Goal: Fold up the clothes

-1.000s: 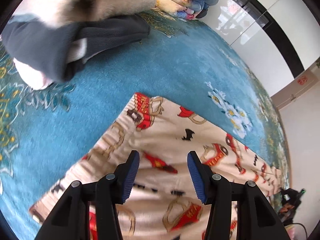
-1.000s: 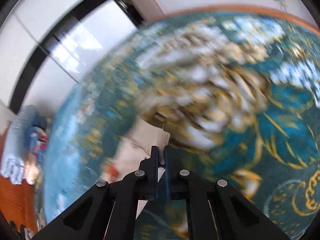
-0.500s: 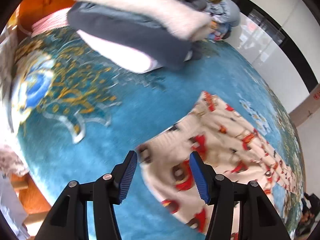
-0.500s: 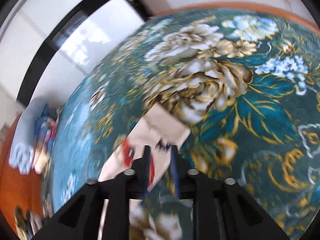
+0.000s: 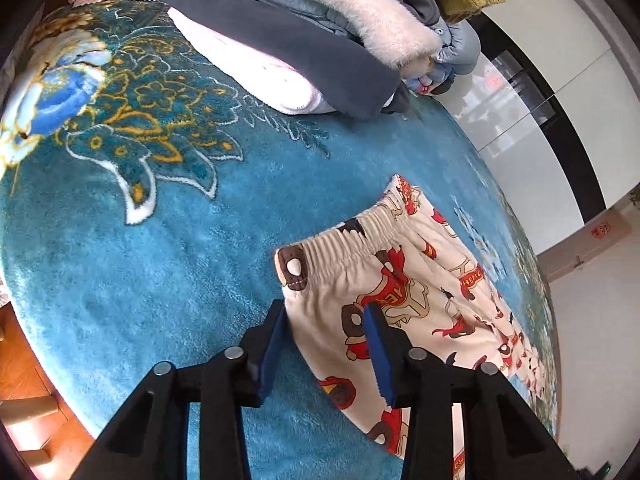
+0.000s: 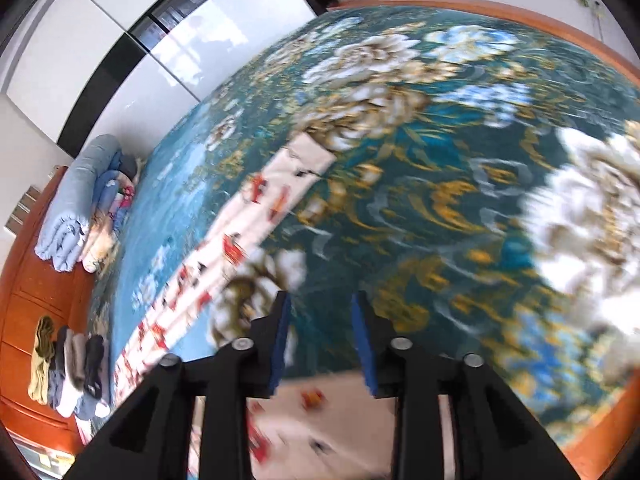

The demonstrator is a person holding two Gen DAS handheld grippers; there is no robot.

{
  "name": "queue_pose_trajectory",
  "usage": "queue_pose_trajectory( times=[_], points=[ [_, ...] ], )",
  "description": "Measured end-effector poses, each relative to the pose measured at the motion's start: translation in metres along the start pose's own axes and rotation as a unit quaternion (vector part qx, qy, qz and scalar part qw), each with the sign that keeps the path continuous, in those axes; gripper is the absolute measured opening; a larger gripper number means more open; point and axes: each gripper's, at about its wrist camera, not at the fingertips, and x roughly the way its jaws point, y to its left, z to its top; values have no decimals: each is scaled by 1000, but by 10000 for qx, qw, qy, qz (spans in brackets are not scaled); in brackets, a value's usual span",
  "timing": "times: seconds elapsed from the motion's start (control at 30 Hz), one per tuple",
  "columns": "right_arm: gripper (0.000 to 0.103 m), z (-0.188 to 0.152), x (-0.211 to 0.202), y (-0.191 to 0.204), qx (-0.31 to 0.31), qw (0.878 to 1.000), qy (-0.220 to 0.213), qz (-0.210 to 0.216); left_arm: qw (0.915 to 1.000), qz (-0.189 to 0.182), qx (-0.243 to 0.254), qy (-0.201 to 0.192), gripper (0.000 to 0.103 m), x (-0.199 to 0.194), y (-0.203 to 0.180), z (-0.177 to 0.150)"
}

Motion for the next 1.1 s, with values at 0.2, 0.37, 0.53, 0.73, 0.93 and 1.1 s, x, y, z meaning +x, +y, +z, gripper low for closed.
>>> queue_pose_trajectory(
  times=[0.2,0.37,0.53,0.73,0.93,1.1],
  points=[
    [43,-44,-27,-49,223,9980,588,-53,9992,-176,-352,33,29,2,11,3],
    [43,-76,-24,-69,267,9941,1027,217,9993,-135,-358,34,26,3,11,4],
    [43,-92,1,-50,-139,9936,1085,267,9989,-195,-429,38,26,2,14,2],
    [43,-72,-6,-49,-287,9993,245,39,9987,-187,-476,43,26,2,14,3],
    [43,-73,-3,-61,-178,9970,423,618,9987,-136,-489,37,26,3,13,5],
    [18,-74,-1,-59,-203,9981,250,521,9973,-122,-711,93,7,5,16,9]
  ],
)
